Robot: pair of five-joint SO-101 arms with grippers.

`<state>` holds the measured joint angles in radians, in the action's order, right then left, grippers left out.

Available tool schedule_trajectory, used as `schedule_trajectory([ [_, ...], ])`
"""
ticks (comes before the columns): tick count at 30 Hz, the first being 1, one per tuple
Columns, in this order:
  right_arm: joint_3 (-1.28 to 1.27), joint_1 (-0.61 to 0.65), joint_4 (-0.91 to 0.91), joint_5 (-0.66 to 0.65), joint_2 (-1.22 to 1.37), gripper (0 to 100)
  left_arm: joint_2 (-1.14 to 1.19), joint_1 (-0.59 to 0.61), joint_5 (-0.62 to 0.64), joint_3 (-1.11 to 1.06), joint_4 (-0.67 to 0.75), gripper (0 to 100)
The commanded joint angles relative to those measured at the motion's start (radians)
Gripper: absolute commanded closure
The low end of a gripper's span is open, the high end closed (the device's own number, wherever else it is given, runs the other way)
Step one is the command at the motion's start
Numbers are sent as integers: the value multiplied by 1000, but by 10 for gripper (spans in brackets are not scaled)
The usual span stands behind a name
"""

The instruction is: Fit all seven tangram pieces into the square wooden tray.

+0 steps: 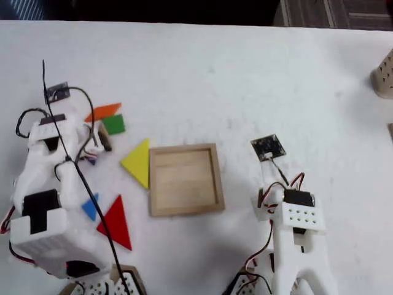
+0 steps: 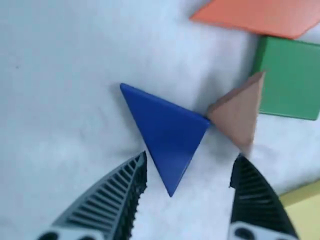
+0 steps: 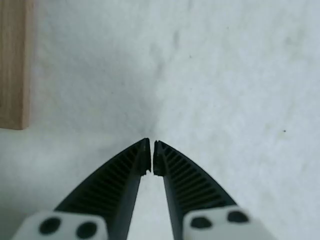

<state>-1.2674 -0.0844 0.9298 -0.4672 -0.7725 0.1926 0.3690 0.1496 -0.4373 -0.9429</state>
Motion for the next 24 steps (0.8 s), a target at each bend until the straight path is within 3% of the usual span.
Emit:
schedule_trajectory([
  [1,3,-2,-10,-8,-27,981,-7,16,75,37,34,716],
  [6,2,-2,-10,-11,-27,981,25,53,106,71,28,717],
  [15,2,-2,-10,-12,-27,981,136,56,176,213,-107,718],
  [24,2,-2,-12,-14,-27,981,145,84,292,226,-114,718],
])
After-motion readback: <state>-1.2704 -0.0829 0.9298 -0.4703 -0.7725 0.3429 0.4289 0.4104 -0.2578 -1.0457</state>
